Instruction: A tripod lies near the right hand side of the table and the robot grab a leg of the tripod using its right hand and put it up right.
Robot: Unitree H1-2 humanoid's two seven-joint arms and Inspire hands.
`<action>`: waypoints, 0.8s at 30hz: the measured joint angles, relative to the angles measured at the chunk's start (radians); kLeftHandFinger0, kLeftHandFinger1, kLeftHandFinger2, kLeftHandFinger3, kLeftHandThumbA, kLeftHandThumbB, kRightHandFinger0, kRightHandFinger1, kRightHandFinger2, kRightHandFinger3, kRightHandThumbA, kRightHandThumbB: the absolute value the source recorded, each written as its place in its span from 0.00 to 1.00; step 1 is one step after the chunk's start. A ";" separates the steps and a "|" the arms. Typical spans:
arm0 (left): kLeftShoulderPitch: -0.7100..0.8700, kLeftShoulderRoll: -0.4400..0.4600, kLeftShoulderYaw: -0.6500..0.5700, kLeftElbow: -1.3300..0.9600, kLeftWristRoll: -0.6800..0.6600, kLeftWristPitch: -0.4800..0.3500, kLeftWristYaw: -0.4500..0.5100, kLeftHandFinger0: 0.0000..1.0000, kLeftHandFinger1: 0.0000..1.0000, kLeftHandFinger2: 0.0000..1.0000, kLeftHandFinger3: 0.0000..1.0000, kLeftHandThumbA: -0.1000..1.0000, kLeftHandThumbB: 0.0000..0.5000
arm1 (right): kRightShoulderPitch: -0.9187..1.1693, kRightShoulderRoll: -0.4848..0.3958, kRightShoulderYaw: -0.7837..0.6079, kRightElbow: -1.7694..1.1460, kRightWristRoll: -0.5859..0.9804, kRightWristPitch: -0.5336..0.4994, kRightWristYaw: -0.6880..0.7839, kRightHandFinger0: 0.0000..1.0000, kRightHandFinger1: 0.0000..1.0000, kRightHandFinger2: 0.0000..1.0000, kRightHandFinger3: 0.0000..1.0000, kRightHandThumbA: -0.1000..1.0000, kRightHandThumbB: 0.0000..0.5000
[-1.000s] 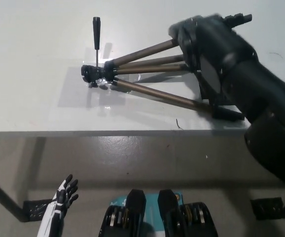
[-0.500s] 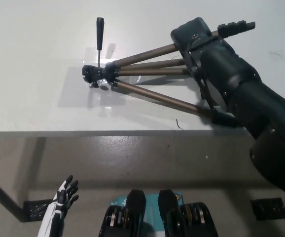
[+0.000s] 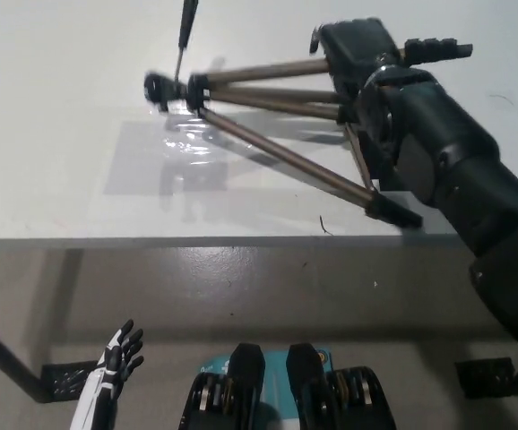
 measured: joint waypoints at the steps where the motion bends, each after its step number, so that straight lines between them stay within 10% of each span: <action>1: 0.001 0.000 0.000 0.003 0.000 0.000 0.000 1.00 1.00 1.00 1.00 1.00 0.17 | 0.000 -0.004 -0.041 0.000 0.006 -0.006 -0.014 0.00 0.23 0.66 0.72 0.00 0.13; 7: 0.007 0.000 0.000 0.018 0.001 -0.001 0.000 1.00 1.00 1.00 1.00 1.00 0.16 | 0.007 -0.019 -0.196 0.001 0.045 -0.032 -0.077 0.00 0.13 0.55 0.56 0.00 0.16; 16: 0.019 0.000 -0.001 0.023 0.006 -0.009 0.000 1.00 1.00 1.00 1.00 1.00 0.16 | 0.022 -0.024 -0.388 0.005 0.112 -0.064 -0.177 0.00 0.12 0.56 0.58 0.00 0.16; 20: 0.025 0.000 -0.001 0.023 0.012 -0.015 0.000 1.00 1.00 1.00 1.00 1.00 0.20 | 0.026 -0.024 -0.459 0.007 0.141 -0.070 -0.218 0.00 0.02 0.43 0.30 0.00 0.17; 24: 0.033 -0.001 -0.003 0.024 0.018 -0.021 0.000 1.00 1.00 1.00 1.00 1.00 0.18 | 0.038 -0.017 -0.545 0.012 0.188 -0.090 -0.266 0.00 0.00 0.40 0.28 0.00 0.18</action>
